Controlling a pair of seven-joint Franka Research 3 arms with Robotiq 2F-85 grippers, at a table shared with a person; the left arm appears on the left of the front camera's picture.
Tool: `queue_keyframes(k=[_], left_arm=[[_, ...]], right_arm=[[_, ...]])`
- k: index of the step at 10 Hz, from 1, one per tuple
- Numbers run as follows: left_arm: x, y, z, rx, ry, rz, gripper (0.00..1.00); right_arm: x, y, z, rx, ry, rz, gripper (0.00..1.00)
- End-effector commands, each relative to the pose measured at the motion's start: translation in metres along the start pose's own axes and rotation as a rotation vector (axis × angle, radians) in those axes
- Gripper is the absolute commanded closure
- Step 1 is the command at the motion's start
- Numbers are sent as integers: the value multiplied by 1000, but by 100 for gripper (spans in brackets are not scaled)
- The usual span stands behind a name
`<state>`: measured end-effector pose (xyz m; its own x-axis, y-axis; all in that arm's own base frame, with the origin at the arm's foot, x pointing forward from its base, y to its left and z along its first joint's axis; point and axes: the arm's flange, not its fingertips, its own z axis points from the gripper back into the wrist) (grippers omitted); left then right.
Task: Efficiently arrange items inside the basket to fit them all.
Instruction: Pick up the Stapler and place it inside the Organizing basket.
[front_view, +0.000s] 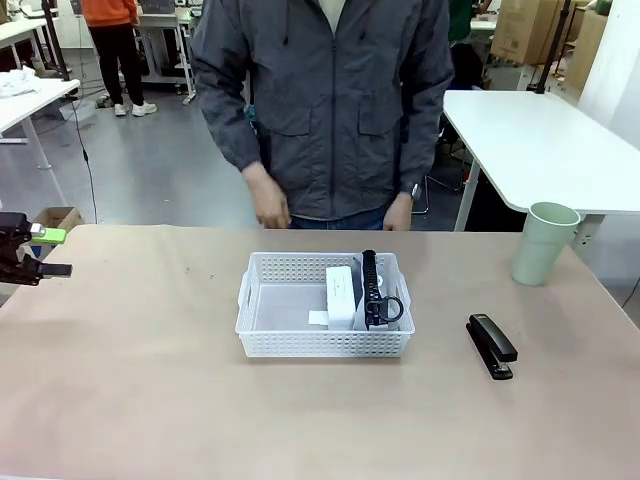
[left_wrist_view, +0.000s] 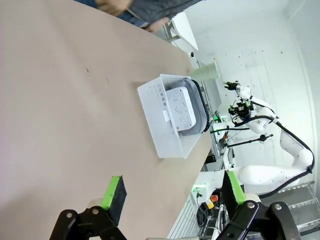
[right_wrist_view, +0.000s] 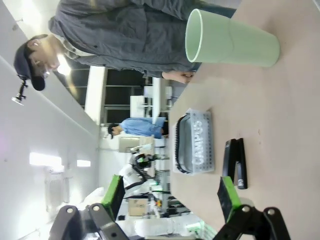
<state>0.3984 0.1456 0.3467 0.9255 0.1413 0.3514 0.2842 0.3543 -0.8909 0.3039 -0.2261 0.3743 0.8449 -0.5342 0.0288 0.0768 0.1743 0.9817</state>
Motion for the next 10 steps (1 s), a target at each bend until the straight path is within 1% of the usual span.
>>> queue_keyframes(k=[1,2,4,6,7,8,9,10], left_arm=[[1,-4,1,5,10,4,0],[1,-4,1,5,10,4,0],[1,-4,1,5,10,4,0],[1,-4,1,5,10,4,0],[1,-4,1,5,10,4,0],[1,-4,1,5,10,4,0],[1,-4,1,5,10,4,0],[1,-4,1,5,10,4,0]], right_arm=[[-33,45,-48,-231,24,133,0],[-58,68,-84,-354,103,216,0],[-106,96,-143,-546,197,393,0],[-161,110,-198,-733,231,613,0],[-187,110,-231,-805,331,710,0],[-201,103,-254,-893,351,765,0],[-213,95,-267,-958,359,809,0],[-218,84,-273,-1062,370,816,0]])
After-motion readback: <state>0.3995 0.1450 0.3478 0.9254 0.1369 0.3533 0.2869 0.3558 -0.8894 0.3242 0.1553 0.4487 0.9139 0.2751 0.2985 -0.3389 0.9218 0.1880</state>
